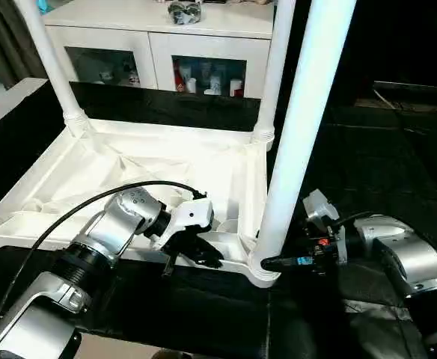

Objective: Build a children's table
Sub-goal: Rotate leg to tighten

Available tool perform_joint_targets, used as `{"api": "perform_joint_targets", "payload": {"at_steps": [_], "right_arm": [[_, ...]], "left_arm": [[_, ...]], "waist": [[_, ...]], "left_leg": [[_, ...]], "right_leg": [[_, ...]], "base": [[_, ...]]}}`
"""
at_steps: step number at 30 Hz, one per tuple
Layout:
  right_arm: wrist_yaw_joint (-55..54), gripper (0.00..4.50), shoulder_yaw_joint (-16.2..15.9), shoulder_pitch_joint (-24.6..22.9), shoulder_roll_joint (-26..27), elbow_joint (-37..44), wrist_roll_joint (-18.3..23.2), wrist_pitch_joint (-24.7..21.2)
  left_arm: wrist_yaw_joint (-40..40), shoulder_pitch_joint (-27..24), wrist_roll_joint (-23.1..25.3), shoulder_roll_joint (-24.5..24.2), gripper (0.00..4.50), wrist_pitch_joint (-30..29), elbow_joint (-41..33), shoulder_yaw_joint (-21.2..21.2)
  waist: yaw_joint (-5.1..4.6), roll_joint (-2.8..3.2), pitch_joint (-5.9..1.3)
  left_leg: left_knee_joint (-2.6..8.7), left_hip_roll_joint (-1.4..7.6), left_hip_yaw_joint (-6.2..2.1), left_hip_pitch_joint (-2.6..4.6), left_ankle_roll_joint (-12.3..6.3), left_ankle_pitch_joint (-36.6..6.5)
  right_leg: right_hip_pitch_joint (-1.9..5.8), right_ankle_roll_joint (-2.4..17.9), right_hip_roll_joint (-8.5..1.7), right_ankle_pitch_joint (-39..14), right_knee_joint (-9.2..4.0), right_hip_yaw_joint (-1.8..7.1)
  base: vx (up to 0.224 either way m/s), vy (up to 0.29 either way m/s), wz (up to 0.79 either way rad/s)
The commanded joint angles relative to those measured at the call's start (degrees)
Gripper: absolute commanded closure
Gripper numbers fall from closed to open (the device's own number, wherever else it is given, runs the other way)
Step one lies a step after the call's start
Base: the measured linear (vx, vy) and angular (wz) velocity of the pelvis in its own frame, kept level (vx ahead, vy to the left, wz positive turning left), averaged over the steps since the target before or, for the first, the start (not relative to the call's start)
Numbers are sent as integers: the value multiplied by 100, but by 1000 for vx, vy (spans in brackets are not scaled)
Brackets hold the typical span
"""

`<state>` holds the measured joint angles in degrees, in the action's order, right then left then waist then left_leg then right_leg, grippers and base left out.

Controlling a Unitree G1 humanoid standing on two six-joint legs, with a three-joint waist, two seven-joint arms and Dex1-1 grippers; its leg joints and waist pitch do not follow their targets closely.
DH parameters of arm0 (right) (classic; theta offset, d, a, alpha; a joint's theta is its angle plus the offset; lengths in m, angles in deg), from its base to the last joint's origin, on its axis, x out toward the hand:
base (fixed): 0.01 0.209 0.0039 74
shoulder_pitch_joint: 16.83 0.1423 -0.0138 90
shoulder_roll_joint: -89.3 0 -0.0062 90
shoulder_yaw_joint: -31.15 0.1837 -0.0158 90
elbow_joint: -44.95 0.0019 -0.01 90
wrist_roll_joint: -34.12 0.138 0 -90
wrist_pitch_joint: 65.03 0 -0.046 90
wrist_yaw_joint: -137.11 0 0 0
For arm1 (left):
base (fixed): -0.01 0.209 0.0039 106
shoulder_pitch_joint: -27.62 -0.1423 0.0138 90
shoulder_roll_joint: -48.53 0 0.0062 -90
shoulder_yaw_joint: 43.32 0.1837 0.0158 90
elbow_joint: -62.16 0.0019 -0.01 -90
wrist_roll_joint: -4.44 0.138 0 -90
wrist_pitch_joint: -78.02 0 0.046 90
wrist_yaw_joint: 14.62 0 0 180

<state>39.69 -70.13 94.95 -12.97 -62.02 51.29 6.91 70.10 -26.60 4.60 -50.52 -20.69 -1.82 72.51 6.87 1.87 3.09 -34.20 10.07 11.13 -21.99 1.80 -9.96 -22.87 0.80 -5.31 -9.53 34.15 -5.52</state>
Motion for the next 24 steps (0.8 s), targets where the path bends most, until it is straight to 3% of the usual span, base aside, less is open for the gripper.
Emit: {"api": "perform_joint_targets", "payload": {"at_steps": [1,6,11,17,20,21,22,23,24], "right_arm": [[68,181,-13,101,-13,-38,26,-2],[84,222,-35,111,6,-56,52,-33],[100,234,-59,88,20,-16,100,-100],[-554,237,77,-92,331,172,178,-421],[-1388,240,138,-93,645,-19,-141,-269],[-2237,243,223,-6,973,-282,-427,-160],[-2360,243,249,18,1041,-323,-436,-173],[-2681,243,316,91,1228,-430,-465,-182],[-3029,246,383,185,1414,-552,-511,-188]], "left_arm": [[59,56,70,50,450,73,-27,152],[31,65,82,68,450,90,13,147],[-57,71,92,98,450,72,65,110],[-664,112,103,367,450,-386,174,-77],[-1051,198,124,577,450,-531,358,-181],[-1416,291,121,778,450,-698,499,-294],[-1498,314,115,824,450,-743,521,-323],[-1719,379,101,949,450,-872,574,-402],[-1940,445,84,1077,450,-1020,617,-484]], "waist": [[-18,-107,-407],[-19,-104,-403],[-22,-95,-397],[-35,-111,-373],[-85,-100,-346],[-150,-81,-302],[-183,-88,-285],[-279,-92,-241],[-314,-70,-247]], "left_leg": [[391,371,-145,131,-283,-1201],[394,370,-148,139,-256,-1262],[398,370,-153,144,-222,-1344],[404,359,-153,163,-164,-1468],[411,337,-182,165,-68,-1681],[409,301,-205,208,58,-1954],[403,287,-216,230,103,-2108],[386,256,-257,277,180,-2480],[370,252,-280,297,224,-2628]], "right_leg": [[253,1146,-431,-1815,-413,316],[245,1098,-430,-1950,-427,314],[245,1071,-430,-2057,-443,315],[230,1038,-437,-2294,-477,313],[216,811,-456,-2878,-553,295],[180,636,-457,-3435,-628,243],[165,554,-460,-3678,-666,211],[158,338,-455,-4193,-762,112],[175,239,-463,-4320,-784,61]], "base": [[0,0,0],[0,0,0],[0,0,0],[0,0,0],[0,0,0],[0,0,0],[0,0,0],[0,0,0],[0,0,0]]}}
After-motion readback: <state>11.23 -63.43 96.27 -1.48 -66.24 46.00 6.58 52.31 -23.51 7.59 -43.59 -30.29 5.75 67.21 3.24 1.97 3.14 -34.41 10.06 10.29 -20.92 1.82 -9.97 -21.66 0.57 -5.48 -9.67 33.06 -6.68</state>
